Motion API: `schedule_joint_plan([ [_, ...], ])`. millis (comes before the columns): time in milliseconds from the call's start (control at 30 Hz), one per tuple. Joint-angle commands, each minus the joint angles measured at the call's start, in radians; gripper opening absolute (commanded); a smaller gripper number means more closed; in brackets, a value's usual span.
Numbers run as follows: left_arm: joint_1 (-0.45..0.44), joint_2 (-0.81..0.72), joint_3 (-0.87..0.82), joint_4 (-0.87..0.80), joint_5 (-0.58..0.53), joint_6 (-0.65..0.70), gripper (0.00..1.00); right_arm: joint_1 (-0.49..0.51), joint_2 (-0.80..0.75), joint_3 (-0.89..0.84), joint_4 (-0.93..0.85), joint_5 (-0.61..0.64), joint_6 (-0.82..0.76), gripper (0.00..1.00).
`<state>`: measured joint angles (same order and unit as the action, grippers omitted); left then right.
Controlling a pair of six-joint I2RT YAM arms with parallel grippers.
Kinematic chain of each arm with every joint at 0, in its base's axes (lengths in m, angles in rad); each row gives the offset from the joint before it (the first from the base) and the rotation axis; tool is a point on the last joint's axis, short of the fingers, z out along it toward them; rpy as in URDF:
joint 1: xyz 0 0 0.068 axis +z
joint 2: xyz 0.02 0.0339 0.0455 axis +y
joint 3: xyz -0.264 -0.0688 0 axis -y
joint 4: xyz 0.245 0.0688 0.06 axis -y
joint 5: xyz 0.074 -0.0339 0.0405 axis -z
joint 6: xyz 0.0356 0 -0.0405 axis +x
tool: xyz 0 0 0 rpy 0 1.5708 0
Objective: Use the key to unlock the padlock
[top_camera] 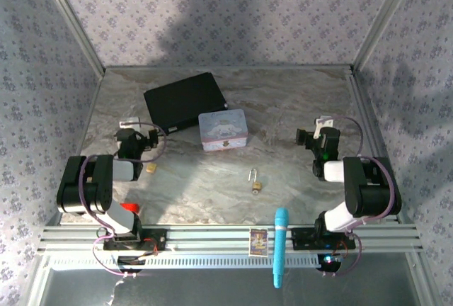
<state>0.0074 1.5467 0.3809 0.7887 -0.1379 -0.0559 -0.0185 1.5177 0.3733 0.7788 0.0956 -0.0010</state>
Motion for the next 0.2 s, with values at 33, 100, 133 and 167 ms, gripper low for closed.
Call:
schedule_joint_plan([
  [33,-0.003,-0.012,0.027,0.033,0.023,0.015,1.00,-0.012,0.001,0.027,-0.010,-0.038,-0.022,0.99],
  [100,-0.002,-0.012,0.028,0.035,0.022,0.015,1.00,-0.010,0.001,0.026,-0.008,-0.038,-0.022,0.99],
  [133,-0.003,-0.012,0.027,0.035,0.022,0.016,1.00,-0.011,0.001,0.024,-0.006,-0.037,-0.023,0.99],
  [167,-0.002,-0.012,0.027,0.035,0.021,0.015,1.00,-0.011,0.001,0.026,-0.007,-0.038,-0.024,0.99],
])
